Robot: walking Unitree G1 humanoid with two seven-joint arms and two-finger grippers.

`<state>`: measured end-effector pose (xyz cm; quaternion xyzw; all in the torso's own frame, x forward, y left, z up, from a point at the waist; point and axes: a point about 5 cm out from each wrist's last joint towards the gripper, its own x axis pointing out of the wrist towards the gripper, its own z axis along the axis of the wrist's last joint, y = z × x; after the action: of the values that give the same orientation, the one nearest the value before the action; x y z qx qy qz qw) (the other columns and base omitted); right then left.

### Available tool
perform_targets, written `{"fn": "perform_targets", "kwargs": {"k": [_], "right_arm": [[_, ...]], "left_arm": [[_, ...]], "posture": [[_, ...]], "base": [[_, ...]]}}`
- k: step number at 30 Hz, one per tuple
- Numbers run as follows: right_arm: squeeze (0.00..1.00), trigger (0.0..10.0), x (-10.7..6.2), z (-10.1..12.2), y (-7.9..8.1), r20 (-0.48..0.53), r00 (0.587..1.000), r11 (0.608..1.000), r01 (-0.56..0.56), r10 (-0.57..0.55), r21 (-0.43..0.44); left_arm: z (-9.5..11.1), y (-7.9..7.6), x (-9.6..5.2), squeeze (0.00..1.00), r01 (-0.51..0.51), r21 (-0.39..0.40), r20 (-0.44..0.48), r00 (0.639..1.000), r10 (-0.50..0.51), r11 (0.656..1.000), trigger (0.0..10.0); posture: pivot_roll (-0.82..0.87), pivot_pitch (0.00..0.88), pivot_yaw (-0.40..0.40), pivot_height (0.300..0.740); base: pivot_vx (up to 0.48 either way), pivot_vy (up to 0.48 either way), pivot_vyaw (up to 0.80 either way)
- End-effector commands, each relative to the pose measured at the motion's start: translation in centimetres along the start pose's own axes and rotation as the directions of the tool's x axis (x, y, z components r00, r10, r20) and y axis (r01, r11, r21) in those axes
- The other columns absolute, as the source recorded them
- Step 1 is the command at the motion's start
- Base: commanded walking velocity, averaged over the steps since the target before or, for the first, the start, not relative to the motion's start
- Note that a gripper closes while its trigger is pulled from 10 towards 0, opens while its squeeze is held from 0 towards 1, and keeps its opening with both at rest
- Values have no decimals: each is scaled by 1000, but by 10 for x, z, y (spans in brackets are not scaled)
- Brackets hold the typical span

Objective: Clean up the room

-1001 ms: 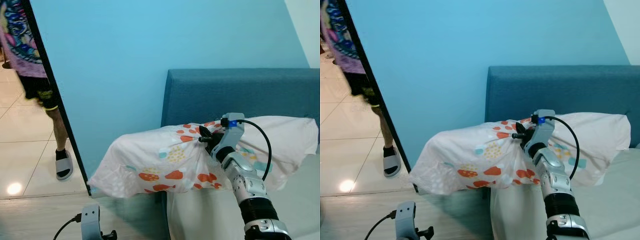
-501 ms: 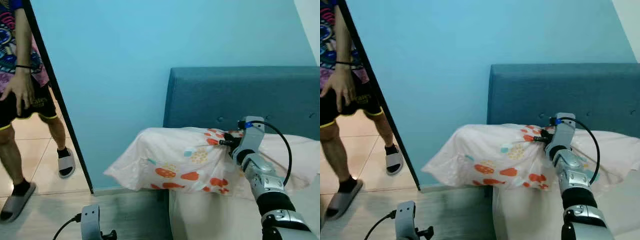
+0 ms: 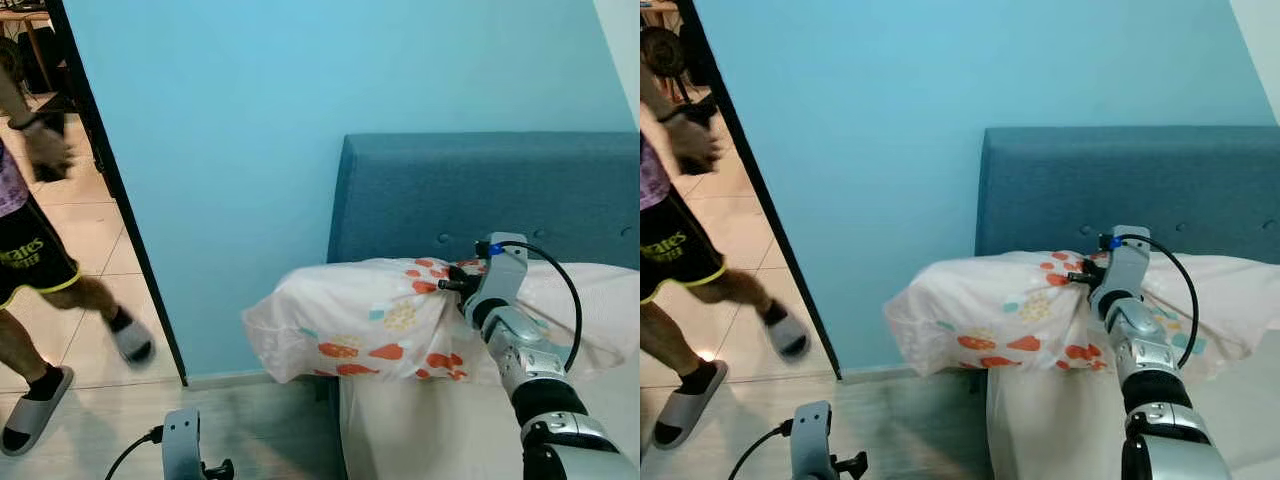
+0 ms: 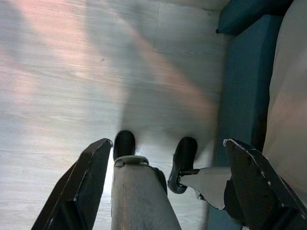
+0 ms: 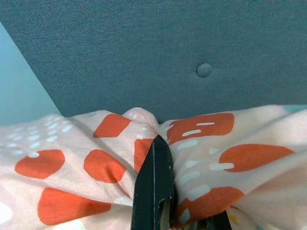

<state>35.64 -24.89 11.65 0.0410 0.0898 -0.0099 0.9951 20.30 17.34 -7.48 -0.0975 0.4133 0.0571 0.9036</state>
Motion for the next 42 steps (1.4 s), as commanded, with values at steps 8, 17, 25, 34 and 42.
{"fn": "perform_targets", "kwargs": {"k": [8,17,25,34,42], "right_arm": [[0,10000,6,36,-14,101,994,995,38,-29,-93],[0,10000,12,70,-15,177,984,992,41,-19,-122],[0,10000,15,120,-16,305,952,992,46,-7,-120],[0,10000,5,147,-43,356,929,984,148,-103,-99],[0,10000,-7,159,-67,390,906,974,212,-163,-84]], "left_arm": [[-5,7,-2,0,-4,30,-6,1000,4,1000,10000],[-16,18,-7,0,-8,76,-16,1000,10,997,10000],[14,68,-17,0,-13,102,136,991,-1,995,10000],[13,79,-23,0,-7,127,162,987,-14,992,10000],[15,80,-25,0,6,138,185,982,-32,990,10000]], "posture": [[62,32,-64,740],[100,93,-50,740],[141,178,-30,740],[169,224,-26,740],[174,252,-18,740]], "base": [[0,0,0],[0,0,0],[0,0,0],[0,0,0],[0,0,0]]}}
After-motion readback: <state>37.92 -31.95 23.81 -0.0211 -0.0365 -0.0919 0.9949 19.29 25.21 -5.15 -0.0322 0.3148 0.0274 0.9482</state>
